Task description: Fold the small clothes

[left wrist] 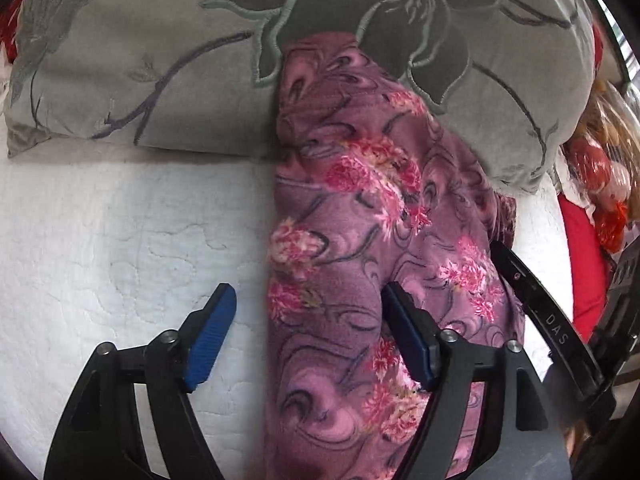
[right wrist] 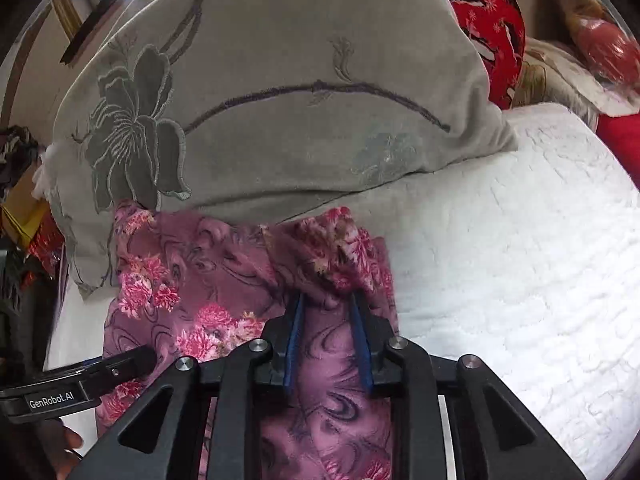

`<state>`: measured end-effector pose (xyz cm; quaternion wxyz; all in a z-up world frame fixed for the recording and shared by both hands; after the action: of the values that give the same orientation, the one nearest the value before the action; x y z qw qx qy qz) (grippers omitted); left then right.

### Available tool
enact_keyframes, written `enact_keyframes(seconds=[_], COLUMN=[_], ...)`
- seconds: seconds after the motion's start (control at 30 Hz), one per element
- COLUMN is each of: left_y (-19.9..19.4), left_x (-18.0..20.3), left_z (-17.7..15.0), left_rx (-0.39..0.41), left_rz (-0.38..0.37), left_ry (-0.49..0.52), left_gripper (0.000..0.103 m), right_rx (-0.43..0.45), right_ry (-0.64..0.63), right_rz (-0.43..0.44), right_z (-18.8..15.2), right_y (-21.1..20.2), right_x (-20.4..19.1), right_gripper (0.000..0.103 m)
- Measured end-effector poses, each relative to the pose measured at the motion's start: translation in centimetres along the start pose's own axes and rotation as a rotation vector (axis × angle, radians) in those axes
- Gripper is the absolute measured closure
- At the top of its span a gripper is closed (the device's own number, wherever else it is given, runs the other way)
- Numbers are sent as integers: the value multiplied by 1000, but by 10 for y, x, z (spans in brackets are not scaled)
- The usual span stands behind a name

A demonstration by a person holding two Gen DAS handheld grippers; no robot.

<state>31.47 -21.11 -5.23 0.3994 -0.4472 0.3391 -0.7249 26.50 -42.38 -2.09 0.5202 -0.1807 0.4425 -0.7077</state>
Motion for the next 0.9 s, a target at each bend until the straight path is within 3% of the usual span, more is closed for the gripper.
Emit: enact_keyframes(seconds=[0.27, 0.37, 0.5, 0.6, 0.67, 0.77, 0.9], left_y=[0, -15, -36, -36, -31, -42, -49], left_x=[11, 10, 20, 19, 9, -7, -28], left_z=[3, 1, -14, -33, -45, -46, -36], left_rx=[-23, -29, -2, -14, -61, -58, -39], left_rz=[12, 24, 35, 64, 14, -74, -152], left_ry=[-5, -2, 33, 43, 11, -87, -207], left_gripper=[25, 26, 26, 25, 23, 24, 24], right_rx=[-22, -6, 45, -10, -36, -60, 18], right_ry=[-14, -27, -5, -50, -81, -17, 109], right_rz=[-8, -12, 87, 52, 42, 39, 60], right_z=[-2, -5, -20, -39, -47, -34, -6], right_y=[-6, -26, -58, -54, -50, -58, -67], right_x=[3, 4, 9, 12, 15, 26, 48], right_gripper=[78, 75, 74, 65, 64, 62, 59])
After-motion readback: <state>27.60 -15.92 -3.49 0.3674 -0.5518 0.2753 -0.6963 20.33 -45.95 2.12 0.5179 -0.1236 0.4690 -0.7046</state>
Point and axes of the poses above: each gripper's, at about its wrist camera, not at the fingertips, and y roughly the way its jaws point, x to its right, z to its top, the point moved 2 cm from there along y, roughly the way its jaws point, and after that the axes turned 13 degrees about -z, right-handed, at the moved point
